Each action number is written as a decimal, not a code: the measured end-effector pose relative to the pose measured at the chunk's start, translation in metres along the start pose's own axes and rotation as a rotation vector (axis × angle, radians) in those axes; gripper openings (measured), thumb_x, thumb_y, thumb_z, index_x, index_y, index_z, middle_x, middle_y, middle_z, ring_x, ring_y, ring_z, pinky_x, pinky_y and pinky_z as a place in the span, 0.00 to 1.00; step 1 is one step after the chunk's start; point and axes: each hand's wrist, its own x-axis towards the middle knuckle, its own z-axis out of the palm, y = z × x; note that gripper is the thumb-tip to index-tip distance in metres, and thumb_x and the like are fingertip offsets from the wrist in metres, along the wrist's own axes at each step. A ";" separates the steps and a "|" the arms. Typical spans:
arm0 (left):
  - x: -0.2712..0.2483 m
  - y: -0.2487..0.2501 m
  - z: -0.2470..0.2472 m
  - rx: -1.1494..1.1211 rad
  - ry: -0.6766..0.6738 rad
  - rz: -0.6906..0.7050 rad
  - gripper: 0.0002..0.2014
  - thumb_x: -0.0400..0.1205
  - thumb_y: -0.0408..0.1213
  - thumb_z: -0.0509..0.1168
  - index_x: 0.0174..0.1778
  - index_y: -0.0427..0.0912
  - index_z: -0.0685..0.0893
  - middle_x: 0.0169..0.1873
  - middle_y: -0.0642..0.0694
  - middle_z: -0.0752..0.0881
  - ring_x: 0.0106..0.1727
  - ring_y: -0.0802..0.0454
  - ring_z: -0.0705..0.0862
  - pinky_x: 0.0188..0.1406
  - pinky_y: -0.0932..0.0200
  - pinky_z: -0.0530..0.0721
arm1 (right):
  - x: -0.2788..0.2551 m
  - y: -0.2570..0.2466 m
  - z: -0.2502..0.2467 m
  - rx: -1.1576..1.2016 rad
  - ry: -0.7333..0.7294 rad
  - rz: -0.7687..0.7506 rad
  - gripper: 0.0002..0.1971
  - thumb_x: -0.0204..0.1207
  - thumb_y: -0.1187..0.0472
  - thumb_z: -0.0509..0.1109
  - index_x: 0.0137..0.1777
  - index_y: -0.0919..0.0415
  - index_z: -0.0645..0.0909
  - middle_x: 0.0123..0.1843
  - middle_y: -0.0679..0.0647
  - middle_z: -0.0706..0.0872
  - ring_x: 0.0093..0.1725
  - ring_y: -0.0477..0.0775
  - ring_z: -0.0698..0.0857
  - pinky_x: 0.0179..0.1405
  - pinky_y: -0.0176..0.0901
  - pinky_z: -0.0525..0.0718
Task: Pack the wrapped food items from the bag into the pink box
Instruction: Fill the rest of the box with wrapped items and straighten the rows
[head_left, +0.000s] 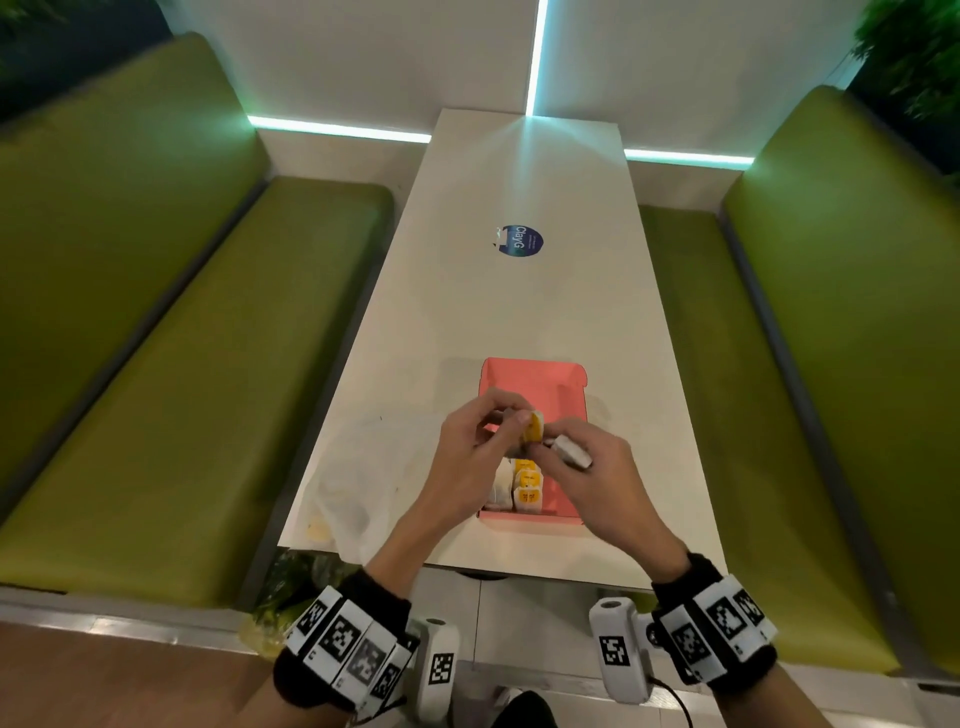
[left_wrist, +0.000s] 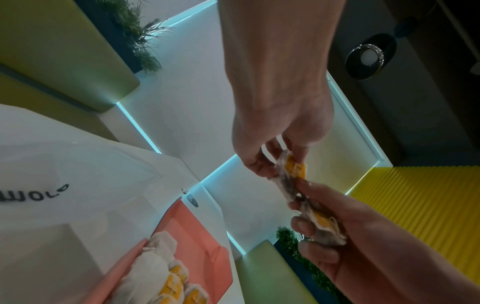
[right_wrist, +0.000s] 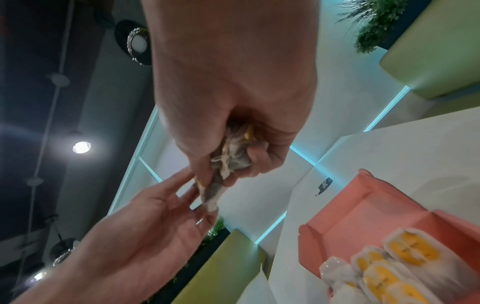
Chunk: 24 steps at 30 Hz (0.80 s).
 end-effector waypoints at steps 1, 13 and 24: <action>-0.001 -0.001 0.001 -0.003 -0.003 -0.001 0.06 0.85 0.28 0.66 0.46 0.41 0.86 0.39 0.43 0.86 0.41 0.50 0.85 0.38 0.52 0.88 | -0.001 0.001 0.001 -0.008 -0.005 0.006 0.04 0.79 0.61 0.75 0.49 0.52 0.89 0.42 0.46 0.89 0.41 0.49 0.86 0.41 0.50 0.85; -0.015 -0.040 -0.001 0.305 -0.075 -0.093 0.10 0.85 0.41 0.68 0.61 0.49 0.82 0.50 0.55 0.85 0.48 0.57 0.84 0.41 0.60 0.84 | -0.003 0.036 -0.007 -0.190 -0.061 0.107 0.06 0.77 0.55 0.77 0.39 0.48 0.85 0.31 0.45 0.85 0.30 0.47 0.77 0.29 0.37 0.72; -0.044 -0.098 0.008 0.937 -0.366 -0.182 0.16 0.86 0.40 0.63 0.69 0.45 0.74 0.69 0.49 0.78 0.65 0.46 0.78 0.59 0.51 0.80 | 0.014 0.101 0.018 -0.566 -0.324 0.410 0.07 0.74 0.46 0.70 0.49 0.43 0.83 0.46 0.42 0.87 0.44 0.50 0.85 0.40 0.48 0.82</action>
